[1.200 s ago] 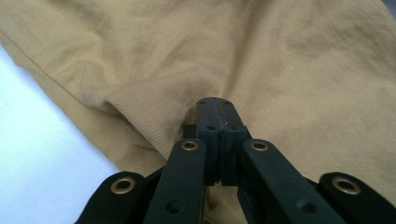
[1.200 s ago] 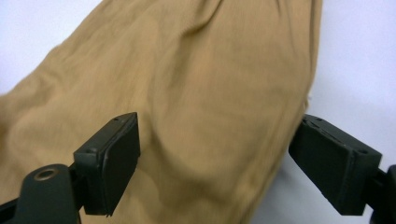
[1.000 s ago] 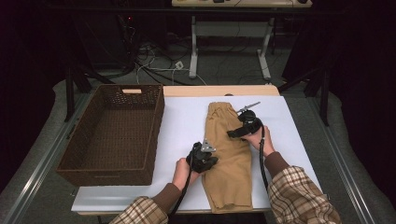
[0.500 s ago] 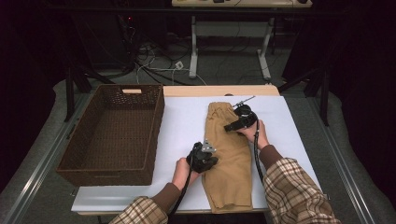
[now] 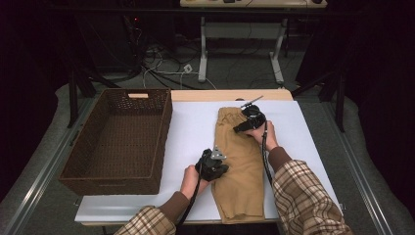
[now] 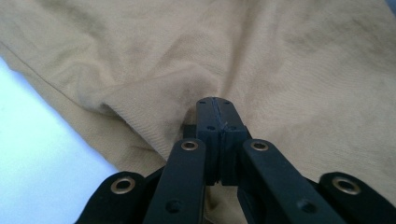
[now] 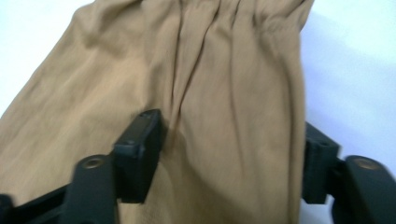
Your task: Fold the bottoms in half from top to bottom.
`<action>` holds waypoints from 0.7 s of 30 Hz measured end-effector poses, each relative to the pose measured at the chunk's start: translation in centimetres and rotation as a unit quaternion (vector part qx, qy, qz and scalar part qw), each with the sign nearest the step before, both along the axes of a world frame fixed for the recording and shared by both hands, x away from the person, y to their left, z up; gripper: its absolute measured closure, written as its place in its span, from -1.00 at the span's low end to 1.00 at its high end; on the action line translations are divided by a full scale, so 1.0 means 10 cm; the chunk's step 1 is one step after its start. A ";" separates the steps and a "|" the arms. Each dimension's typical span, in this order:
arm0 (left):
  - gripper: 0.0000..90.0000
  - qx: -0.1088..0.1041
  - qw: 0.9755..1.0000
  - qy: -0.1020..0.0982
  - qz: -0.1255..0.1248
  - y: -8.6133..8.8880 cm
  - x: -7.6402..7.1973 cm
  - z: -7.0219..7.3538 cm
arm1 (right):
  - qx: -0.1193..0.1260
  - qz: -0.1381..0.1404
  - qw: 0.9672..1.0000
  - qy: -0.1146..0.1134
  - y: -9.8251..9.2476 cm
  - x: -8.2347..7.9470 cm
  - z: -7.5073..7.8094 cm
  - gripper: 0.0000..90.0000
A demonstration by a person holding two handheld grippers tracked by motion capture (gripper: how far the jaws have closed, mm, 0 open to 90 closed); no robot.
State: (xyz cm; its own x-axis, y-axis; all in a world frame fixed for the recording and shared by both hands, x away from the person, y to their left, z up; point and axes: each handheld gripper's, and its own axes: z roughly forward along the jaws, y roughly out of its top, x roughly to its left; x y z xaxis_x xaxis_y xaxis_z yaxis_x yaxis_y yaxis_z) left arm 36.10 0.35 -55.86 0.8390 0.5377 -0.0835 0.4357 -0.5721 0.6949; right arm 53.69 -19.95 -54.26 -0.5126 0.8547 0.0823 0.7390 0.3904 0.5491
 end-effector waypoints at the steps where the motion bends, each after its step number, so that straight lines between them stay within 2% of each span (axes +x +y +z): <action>1: 1.00 0.000 1.000 0.000 0.000 0.00 0.00 0.00 | -0.002 0.002 1.000 -0.003 0.01 0.01 -0.01 -0.13; 3: 1.00 -0.002 1.000 0.001 0.001 0.00 0.00 0.00 | -0.011 -0.001 1.000 -0.007 0.04 0.01 0.00 0.04; 6: 1.00 -0.002 1.000 0.002 0.002 0.00 0.00 0.00 | 0.002 0.006 1.000 -0.011 0.05 -0.01 0.00 0.47; 7: 1.00 -0.002 1.000 0.002 0.003 0.00 0.00 0.00 | 0.007 0.005 1.000 -0.004 0.06 -0.01 0.00 0.59; 9: 1.00 -0.001 1.000 0.001 0.004 0.00 -0.01 0.00 | 0.008 0.010 1.000 -0.005 0.07 -0.03 0.01 0.72; 12: 1.00 -0.002 1.000 0.002 0.004 0.00 -0.01 0.00 | 0.004 0.014 1.000 -0.005 0.07 -0.07 0.02 0.78; 17: 1.00 -0.003 1.000 0.003 0.005 0.00 0.00 -0.01 | 0.011 0.030 0.999 -0.006 0.05 -0.15 0.03 0.80; 21: 1.00 -0.004 1.000 0.003 0.005 0.00 0.00 -0.01 | 0.011 0.042 0.999 0.007 0.01 -0.21 0.03 0.75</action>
